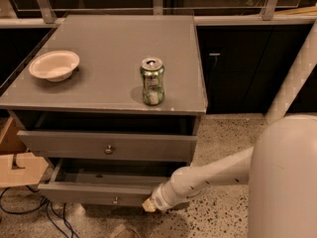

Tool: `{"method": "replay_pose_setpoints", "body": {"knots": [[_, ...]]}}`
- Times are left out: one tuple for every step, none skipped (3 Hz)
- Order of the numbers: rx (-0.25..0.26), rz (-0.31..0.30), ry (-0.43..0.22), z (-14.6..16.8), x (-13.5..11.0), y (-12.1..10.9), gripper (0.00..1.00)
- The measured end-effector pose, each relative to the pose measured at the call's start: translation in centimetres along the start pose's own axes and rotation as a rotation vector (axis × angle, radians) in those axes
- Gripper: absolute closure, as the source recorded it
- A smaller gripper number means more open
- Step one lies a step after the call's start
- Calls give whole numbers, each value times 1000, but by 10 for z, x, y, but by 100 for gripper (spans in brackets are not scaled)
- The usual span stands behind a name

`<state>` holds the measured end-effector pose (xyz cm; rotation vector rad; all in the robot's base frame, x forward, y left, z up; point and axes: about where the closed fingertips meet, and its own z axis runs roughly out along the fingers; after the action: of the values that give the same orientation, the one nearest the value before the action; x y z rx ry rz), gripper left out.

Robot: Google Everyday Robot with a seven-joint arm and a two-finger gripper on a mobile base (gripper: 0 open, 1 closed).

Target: Close middle drawer

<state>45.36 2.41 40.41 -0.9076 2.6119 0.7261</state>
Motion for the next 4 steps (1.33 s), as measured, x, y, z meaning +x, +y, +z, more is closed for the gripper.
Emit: {"method": "replay_pose_setpoints", "body": {"knots": [[13, -15, -11, 3, -7, -3, 100], [48, -54, -28, 9, -24, -13, 100], [76, -98, -46, 14, -39, -19, 100], [76, -99, -47, 15, -40, -19, 100]]}}
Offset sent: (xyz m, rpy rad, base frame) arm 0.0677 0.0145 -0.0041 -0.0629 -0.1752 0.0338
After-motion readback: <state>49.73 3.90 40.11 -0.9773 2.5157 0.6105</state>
